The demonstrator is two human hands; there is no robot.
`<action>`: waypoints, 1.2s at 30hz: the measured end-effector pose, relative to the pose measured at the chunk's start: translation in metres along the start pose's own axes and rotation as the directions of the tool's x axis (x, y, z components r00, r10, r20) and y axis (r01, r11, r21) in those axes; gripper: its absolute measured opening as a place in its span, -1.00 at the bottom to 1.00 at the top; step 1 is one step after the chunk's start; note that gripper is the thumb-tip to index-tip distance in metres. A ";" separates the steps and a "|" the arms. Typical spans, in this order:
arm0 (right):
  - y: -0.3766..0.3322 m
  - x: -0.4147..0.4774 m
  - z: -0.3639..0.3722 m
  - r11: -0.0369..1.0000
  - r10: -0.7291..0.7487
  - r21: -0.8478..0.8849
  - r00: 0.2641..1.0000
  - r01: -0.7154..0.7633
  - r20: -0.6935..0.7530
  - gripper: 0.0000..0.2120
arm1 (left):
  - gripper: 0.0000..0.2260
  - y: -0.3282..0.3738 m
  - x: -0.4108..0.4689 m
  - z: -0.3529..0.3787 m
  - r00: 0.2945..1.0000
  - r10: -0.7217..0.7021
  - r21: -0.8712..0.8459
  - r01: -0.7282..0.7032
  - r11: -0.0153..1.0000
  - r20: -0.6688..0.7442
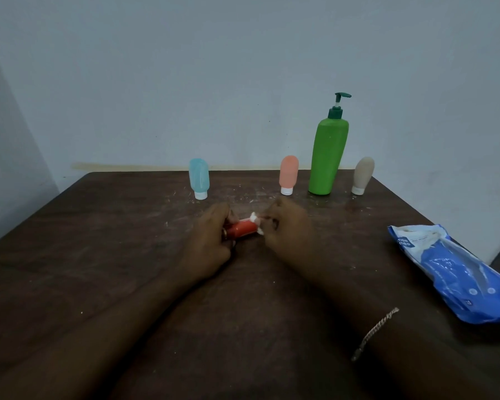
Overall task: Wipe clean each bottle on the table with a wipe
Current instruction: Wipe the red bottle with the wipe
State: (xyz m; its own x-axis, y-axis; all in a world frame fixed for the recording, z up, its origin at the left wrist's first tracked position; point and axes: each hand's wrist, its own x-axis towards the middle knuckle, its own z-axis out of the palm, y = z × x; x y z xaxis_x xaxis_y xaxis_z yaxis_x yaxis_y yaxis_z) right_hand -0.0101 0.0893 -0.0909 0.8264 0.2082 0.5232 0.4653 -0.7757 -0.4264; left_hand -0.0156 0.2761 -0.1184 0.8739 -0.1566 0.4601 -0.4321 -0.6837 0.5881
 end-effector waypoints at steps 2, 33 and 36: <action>0.022 0.006 -0.013 0.990 0.137 -0.043 0.991 -0.137 -0.012 -0.79 | -0.58 -0.002 0.000 0.000 1.000 0.005 -0.018 -0.004 1.000 0.007; 0.069 0.013 -0.016 0.947 0.320 -0.020 0.945 -0.322 -0.068 -0.80 | -0.66 -0.019 0.010 -0.003 0.990 -0.065 -0.133 0.081 0.988 0.124; 0.066 0.012 -0.022 0.956 0.288 -0.038 0.956 -0.290 -0.049 -0.79 | -0.63 -0.020 0.012 -0.005 0.979 -0.082 -0.102 0.102 0.989 0.188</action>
State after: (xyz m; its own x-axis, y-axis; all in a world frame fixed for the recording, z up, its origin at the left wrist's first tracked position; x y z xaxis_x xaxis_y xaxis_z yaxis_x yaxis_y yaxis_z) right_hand 0.0242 0.0276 -0.0967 0.9088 -0.0540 0.4138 0.1931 -0.8247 -0.5316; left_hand 0.0022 0.2915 -0.1215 0.9325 -0.2312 0.2774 -0.3609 -0.6197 0.6970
